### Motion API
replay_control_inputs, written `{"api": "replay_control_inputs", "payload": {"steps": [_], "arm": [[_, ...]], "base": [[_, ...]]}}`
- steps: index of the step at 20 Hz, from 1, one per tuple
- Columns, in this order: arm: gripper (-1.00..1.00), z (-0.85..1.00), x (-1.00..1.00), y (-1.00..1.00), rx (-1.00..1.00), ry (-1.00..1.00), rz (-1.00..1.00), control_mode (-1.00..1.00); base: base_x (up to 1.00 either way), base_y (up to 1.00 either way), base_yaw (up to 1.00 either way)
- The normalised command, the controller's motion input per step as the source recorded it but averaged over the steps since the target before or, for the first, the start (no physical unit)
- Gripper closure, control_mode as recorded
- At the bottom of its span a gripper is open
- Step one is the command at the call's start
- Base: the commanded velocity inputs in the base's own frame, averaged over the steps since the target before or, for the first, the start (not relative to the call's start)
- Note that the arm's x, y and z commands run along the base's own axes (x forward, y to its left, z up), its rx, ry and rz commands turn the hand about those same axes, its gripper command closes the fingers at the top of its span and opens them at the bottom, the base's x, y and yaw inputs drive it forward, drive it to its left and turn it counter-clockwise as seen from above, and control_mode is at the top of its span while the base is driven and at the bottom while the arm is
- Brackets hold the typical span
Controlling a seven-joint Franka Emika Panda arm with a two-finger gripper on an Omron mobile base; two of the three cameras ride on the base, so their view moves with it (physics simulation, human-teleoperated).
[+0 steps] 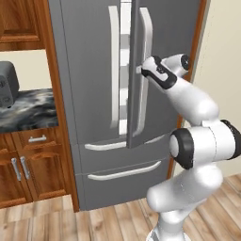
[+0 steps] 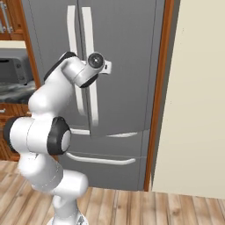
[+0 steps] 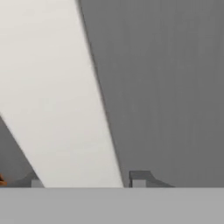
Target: Move the hot dog bun to the plate on the dining table and place the condiment next to that plate. Then navigate to the fridge and take the sausage and place it on the plate as well.
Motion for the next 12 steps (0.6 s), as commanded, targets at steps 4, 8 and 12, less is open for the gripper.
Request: {"api": "replay_control_inputs", "payload": {"steps": [4, 8, 12], "arm": [[1.00, 0.17, -0.48, -0.97, -0.01, 0.02, 0.00, -1.00], [1.00, 0.16, -0.47, -0.99, -0.02, 0.02, 0.00, -1.00], [1.00, 0.04, -0.45, -0.92, -0.05, 0.05, 0.00, -1.00]], "base": [[0.00, 0.00, 0.00], [0.00, 0.00, 0.00], [0.00, 0.00, 0.00]]}}
